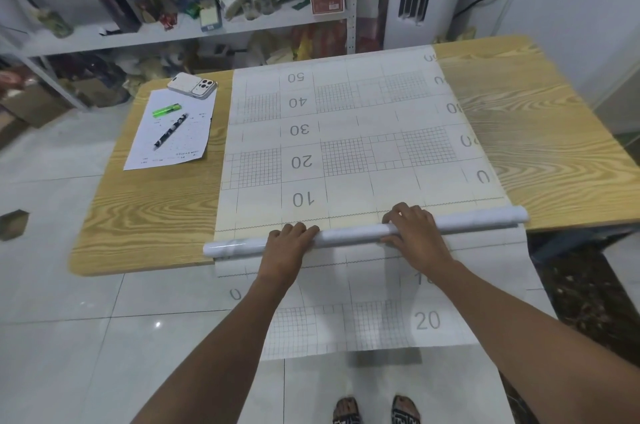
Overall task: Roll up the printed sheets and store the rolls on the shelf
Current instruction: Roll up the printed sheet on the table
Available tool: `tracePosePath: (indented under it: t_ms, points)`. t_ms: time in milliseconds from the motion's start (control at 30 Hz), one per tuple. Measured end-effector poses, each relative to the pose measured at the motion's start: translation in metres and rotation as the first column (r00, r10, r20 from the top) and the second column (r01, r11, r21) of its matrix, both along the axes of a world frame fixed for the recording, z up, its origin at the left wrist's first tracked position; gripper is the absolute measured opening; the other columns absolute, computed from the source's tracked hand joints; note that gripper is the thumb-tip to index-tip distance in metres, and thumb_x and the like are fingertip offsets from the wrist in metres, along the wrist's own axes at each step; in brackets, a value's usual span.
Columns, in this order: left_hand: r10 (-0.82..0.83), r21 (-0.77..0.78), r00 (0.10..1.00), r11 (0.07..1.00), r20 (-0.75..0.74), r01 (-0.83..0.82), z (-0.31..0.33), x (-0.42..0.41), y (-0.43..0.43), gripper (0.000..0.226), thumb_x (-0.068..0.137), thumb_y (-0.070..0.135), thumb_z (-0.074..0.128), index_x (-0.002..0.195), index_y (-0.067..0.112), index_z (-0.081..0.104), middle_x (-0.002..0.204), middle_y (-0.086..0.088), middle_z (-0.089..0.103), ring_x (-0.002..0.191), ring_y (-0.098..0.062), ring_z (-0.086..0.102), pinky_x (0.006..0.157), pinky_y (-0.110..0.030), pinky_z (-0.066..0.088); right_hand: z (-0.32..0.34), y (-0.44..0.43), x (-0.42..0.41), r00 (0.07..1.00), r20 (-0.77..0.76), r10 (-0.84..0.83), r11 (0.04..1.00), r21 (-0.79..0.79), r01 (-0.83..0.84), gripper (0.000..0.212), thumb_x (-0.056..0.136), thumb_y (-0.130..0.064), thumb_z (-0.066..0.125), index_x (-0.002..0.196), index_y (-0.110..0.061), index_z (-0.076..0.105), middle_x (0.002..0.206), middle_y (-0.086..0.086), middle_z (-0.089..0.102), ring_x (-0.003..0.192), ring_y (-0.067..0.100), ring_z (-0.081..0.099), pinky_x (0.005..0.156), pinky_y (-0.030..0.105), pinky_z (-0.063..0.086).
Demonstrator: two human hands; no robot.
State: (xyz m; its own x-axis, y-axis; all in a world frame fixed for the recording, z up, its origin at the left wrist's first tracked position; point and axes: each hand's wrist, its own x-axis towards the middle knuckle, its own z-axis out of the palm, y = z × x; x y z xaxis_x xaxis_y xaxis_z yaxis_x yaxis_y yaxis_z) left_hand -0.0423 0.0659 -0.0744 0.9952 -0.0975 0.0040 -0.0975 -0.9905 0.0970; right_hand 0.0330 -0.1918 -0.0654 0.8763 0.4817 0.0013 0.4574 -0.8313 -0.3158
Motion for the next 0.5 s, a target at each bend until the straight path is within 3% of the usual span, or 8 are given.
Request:
tracePosePath:
  t_ms: [200,267,400,500]
  points:
    - [0.01,-0.207,1.0,0.978,-0.014,-0.012,0.0033,-0.002,-0.0034,0.051,0.072,0.016,0.077,0.117,0.015,0.053,0.114,-0.018,0.053,0.085,-0.033,0.056,0.075,-0.044,0.049,-0.0023,0.0002,0.0004,1.0,0.0,-0.023,0.999,-0.028,0.023,0.023,0.084,-0.028,0.066,0.101,-0.014,0.063,0.106,0.004,0.057,0.093,0.028,0.049,0.082,0.037,0.035]
    - [0.038,-0.258,0.998,0.965,-0.056,-0.051,0.0047,-0.0016,-0.0019,0.048,0.072,0.013,0.075,0.115,0.015,0.052,0.11,-0.016,0.049,0.082,-0.031,0.053,0.073,-0.041,0.049,-0.0027,0.0011,0.0007,1.0,-0.01,-0.028,0.999,-0.03,0.027,0.022,0.087,-0.03,0.062,0.102,-0.014,0.063,0.105,0.004,0.057,0.094,0.028,0.048,0.083,0.037,0.034]
    - [0.019,-0.213,0.999,0.977,-0.048,-0.029,0.0018,-0.0008,0.0023,0.049,0.066,0.001,0.075,0.102,0.018,0.046,0.09,-0.011,0.05,0.072,-0.027,0.049,0.061,-0.035,0.045,-0.0024,0.0021,0.0016,1.0,-0.023,-0.006,0.998,-0.064,0.004,0.024,0.093,-0.031,0.052,0.107,-0.014,0.062,0.108,0.003,0.057,0.098,0.027,0.047,0.087,0.036,0.032]
    - [0.012,-0.179,1.0,0.984,0.0,-0.011,0.002,0.0008,0.002,0.046,0.06,-0.001,0.079,0.095,0.015,0.054,0.082,-0.009,0.054,0.067,-0.027,0.05,0.06,-0.035,0.044,-0.0024,0.0028,0.0026,0.999,-0.034,-0.02,0.998,-0.057,0.018,0.026,0.094,-0.031,0.049,0.109,-0.014,0.062,0.11,0.002,0.057,0.101,0.027,0.045,0.089,0.035,0.031]
